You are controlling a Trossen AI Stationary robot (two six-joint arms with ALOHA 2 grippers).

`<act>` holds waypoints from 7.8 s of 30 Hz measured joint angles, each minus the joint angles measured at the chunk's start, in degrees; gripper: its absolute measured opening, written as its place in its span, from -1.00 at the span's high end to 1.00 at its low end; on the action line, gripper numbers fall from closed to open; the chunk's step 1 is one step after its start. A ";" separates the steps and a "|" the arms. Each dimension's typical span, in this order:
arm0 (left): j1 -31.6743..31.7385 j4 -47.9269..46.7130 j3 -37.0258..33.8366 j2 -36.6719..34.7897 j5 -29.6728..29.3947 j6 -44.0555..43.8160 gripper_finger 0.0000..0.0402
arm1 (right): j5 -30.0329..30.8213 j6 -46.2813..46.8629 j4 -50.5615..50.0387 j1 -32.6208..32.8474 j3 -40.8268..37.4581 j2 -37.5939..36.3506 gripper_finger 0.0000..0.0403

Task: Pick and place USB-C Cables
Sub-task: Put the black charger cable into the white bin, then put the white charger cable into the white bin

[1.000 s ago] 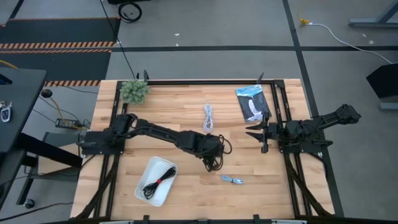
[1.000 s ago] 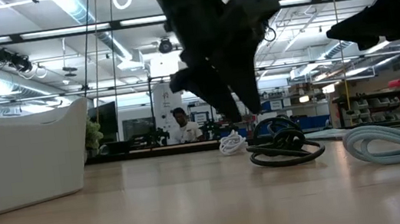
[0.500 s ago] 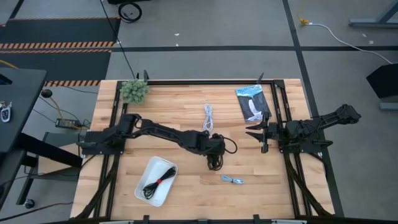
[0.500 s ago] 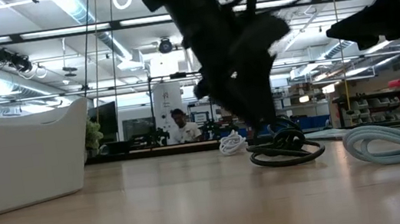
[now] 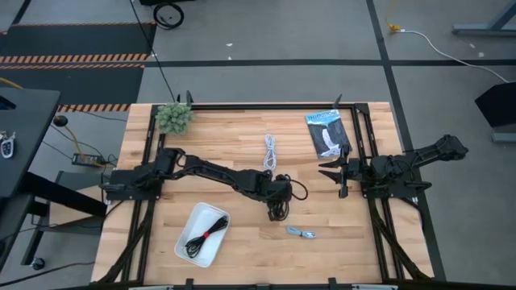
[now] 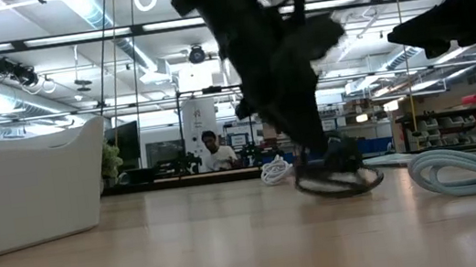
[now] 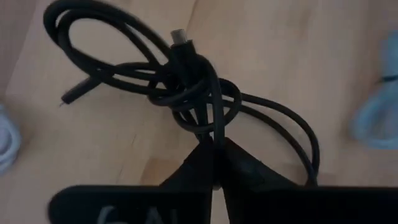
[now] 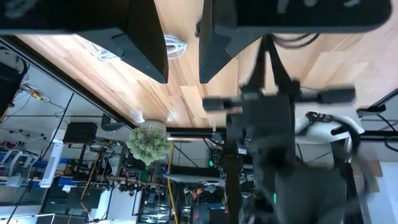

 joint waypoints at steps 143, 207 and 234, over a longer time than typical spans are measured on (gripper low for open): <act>-11.09 5.63 -13.41 -9.74 6.01 -8.29 0.19 | 0.00 0.00 2.55 -0.01 0.00 0.27 0.52; 4.65 -31.59 17.02 2.08 -12.01 13.94 0.94 | 0.00 0.00 5.14 0.00 0.01 0.71 0.52; -35.29 -57.91 30.83 -0.57 -7.33 -21.03 0.92 | 0.00 0.00 5.12 0.00 0.00 0.70 0.52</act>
